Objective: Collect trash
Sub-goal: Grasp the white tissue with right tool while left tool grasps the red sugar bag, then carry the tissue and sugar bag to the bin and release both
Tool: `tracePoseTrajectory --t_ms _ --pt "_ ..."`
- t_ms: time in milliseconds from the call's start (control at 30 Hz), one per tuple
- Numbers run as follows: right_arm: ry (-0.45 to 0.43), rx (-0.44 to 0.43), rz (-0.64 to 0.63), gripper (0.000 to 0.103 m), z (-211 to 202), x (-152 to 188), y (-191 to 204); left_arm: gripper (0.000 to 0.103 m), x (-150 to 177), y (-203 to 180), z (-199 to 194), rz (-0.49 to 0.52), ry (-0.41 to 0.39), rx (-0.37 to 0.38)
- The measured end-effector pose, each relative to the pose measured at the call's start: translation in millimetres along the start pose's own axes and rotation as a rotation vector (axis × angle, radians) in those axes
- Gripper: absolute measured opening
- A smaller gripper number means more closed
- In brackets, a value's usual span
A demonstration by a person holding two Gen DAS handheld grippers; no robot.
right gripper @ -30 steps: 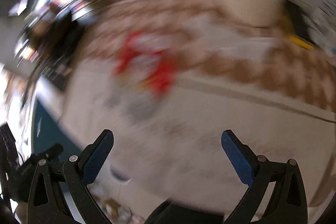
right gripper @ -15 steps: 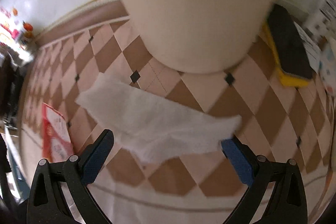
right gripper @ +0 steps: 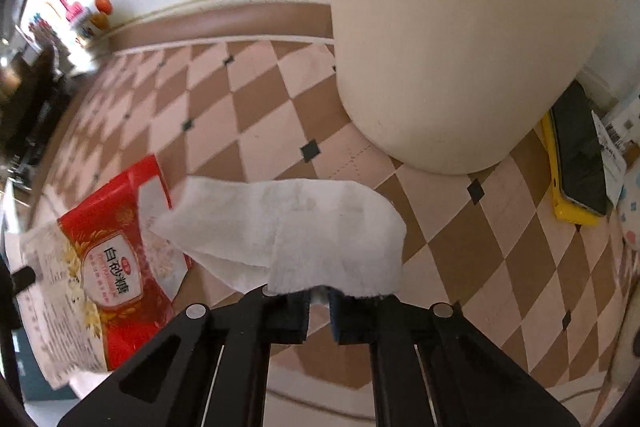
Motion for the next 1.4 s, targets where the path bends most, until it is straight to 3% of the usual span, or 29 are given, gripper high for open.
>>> tracePoseTrajectory --t_ms 233,433,600,800,1133,1400 --pt "-0.004 -0.112 -0.025 0.007 -38 3 45 0.004 -15 49 -67 -0.019 -0.128 -0.020" --pt "-0.051 -0.208 -0.090 0.006 -84 9 109 0.004 -18 108 -105 -0.071 -0.217 -0.054" --pt "-0.094 -0.265 -0.171 0.006 -128 32 168 0.004 9 170 -138 -0.114 -0.269 -0.091" --pt "-0.080 -0.304 -0.272 0.006 -156 102 252 0.004 78 277 -156 -0.210 -0.271 -0.141" --pt "0.043 -0.320 -0.478 0.006 -138 261 407 0.004 201 448 -134 -0.388 -0.127 -0.235" --pt "0.213 -0.253 -0.674 0.006 -34 375 500 0.004 300 538 -9 -0.553 0.111 -0.272"
Point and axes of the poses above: each gripper's, at about its wrist camera, not at the fingertips, and z roughly the way its jaws point, y to its left, x to its underside, the point moved 8 cm from there along z, roughly the way its jaws point, and after that the axes turned 3 degrees about z, right-handed, at the moved point
